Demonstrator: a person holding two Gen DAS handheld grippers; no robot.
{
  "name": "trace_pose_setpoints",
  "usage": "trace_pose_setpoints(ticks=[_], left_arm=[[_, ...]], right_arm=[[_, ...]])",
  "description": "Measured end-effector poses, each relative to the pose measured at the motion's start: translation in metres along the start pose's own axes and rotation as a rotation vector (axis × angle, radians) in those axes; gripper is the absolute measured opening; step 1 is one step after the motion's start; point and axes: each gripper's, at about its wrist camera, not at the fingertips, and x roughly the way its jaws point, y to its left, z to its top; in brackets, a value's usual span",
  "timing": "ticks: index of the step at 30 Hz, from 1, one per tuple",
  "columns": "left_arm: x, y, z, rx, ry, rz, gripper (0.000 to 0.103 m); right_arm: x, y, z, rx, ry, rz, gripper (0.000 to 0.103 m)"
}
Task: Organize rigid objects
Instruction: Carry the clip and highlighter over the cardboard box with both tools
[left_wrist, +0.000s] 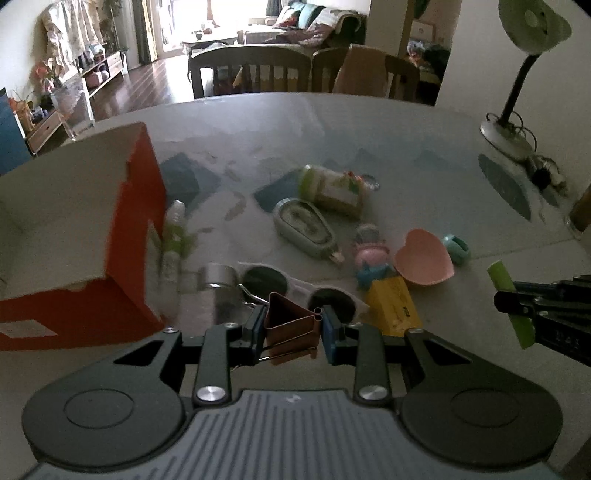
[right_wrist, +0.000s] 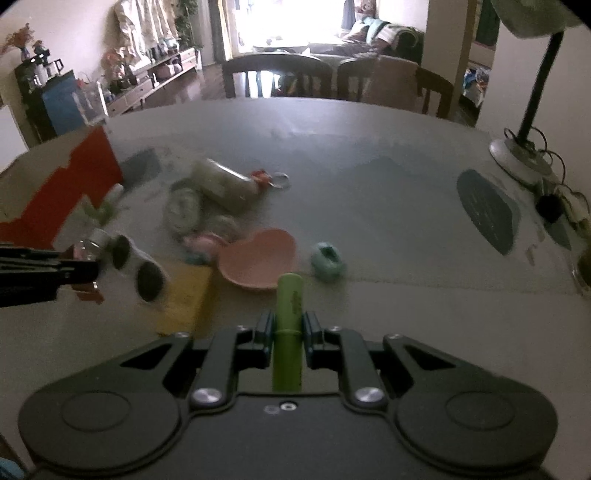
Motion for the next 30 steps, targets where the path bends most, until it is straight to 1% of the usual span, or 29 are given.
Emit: trace_pose_setpoints(ticks=[5, 10, 13, 15, 16, 18, 23, 27, 30], left_arm=[[-0.013, 0.029, 0.007, -0.010, -0.021, -0.015, 0.030], [-0.030, 0.058, 0.013, 0.010, -0.061, -0.027, 0.030], [-0.038, 0.077, 0.017, 0.030, -0.087, -0.012, 0.031], [-0.044, 0.090, 0.018, 0.032, -0.097, -0.030, 0.030], [-0.047, 0.095, 0.018, 0.039, -0.106, -0.019, 0.031], [-0.053, 0.108, 0.019, 0.030, -0.110, -0.054, 0.031], [-0.068, 0.129, 0.020, 0.032, -0.131, -0.096, 0.030], [-0.079, 0.151, 0.024, 0.016, -0.155, -0.109, 0.030], [-0.084, 0.167, 0.029, 0.013, -0.175, -0.095, 0.030]], right_arm=[[-0.014, 0.035, 0.020, -0.030, -0.029, 0.028, 0.016], [-0.023, 0.073, 0.042, -0.047, -0.061, 0.061, 0.016], [-0.026, 0.097, 0.053, -0.060, -0.084, 0.073, 0.016], [-0.029, 0.111, 0.060, -0.063, -0.096, 0.083, 0.016], [-0.029, 0.118, 0.063, -0.065, -0.101, 0.087, 0.016], [-0.030, 0.132, 0.068, -0.070, -0.110, 0.096, 0.016], [-0.028, 0.165, 0.079, -0.092, -0.126, 0.120, 0.016], [-0.025, 0.188, 0.089, -0.112, -0.137, 0.144, 0.016], [-0.022, 0.204, 0.097, -0.125, -0.140, 0.162, 0.016]])
